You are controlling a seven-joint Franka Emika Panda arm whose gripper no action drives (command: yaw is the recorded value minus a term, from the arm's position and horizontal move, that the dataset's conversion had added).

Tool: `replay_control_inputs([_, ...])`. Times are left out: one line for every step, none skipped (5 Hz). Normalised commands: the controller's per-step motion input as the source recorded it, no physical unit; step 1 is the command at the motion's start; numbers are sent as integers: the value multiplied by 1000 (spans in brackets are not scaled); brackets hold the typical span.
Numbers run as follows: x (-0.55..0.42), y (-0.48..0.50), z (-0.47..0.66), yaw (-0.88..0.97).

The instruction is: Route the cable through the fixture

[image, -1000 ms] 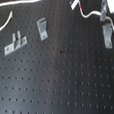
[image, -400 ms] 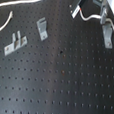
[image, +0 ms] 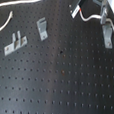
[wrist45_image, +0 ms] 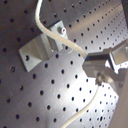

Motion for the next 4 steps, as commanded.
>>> replay_control_inputs([-164, 209, -3, 0])
replay_control_inputs([-26, -5, 61, -29])
replay_control_inputs([-114, -207, 241, 0])
replay_control_inputs([-145, -204, 352, 0])
